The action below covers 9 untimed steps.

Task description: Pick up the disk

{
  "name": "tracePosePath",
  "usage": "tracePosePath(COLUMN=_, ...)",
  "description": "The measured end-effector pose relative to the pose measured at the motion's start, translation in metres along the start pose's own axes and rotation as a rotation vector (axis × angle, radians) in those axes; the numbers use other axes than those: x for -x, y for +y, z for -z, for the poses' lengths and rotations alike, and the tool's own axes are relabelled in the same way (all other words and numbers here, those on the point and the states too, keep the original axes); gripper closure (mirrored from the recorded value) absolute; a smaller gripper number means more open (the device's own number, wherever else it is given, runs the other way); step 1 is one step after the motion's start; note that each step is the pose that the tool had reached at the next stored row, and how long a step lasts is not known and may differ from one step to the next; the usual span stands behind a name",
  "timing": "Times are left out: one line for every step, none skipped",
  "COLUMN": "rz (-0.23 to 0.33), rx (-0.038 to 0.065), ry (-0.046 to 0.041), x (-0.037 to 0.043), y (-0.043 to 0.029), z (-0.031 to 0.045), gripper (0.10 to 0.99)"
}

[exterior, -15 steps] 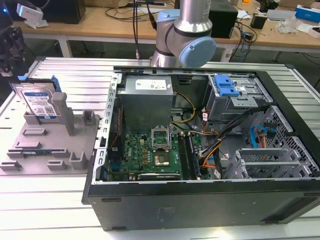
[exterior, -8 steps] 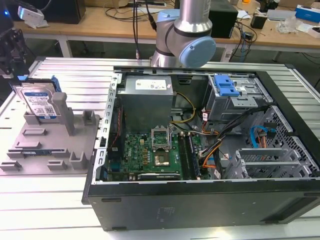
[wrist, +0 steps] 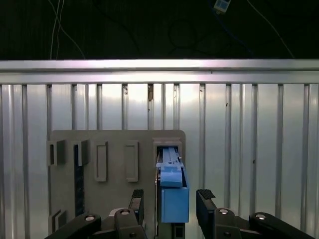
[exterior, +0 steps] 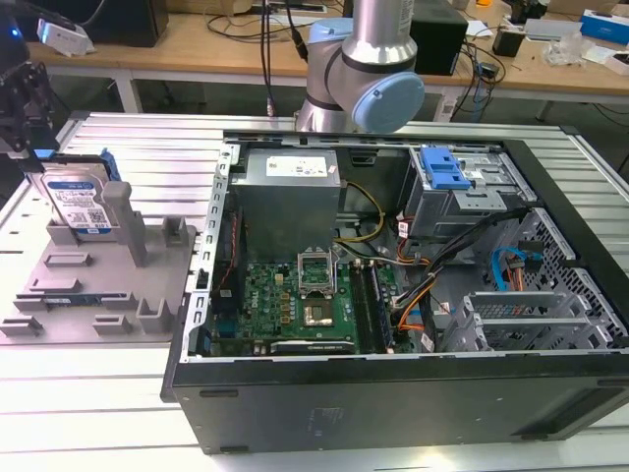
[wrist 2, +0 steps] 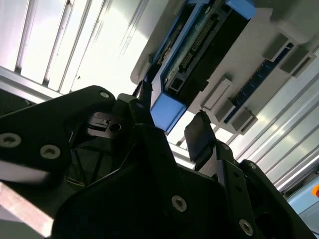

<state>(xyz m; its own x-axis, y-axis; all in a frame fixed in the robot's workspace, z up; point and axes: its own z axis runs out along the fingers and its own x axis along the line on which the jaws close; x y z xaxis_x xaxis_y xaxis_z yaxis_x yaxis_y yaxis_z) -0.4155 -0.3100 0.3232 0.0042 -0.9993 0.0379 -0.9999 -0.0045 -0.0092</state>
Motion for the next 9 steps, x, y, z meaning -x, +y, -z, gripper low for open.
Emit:
tracePosePath(rz=0.0, rx=0.0, ry=0.0001, x=0.0, y=0.0, z=-0.0006, gripper=0.545)
tracePosePath(rz=0.0, rx=0.0, ry=0.0002, x=0.0, y=0.0, z=-0.0014, gripper=0.545)
tracePosePath(rz=0.0, rx=0.0, ry=0.0002, x=0.0001, y=0.0, z=-0.0022, gripper=0.561)
tracePosePath(rz=0.0, rx=0.0, ry=0.0002, x=0.0001, y=0.0, z=-0.0027, gripper=0.624)
tracePosePath(rz=0.0, rx=0.0, ry=0.0002, x=0.0001, y=0.0, z=-0.0031, gripper=0.694)
tracePosePath(rz=0.0, rx=0.0, ry=0.0001, x=0.0001, y=0.0, z=-0.0035, gripper=0.694)
tracePosePath(rz=0.0, rx=0.0, ry=0.0002, x=0.0001, y=0.0, z=-0.0039, gripper=0.694)
tracePosePath(rz=0.0, rx=0.0, ry=0.0001, x=0.0002, y=0.0001, z=-0.0049, gripper=0.694)
tracePosePath(rz=0.0, rx=0.0, ry=0.0001, x=0.0002, y=0.0001, z=-0.0054, gripper=0.694)
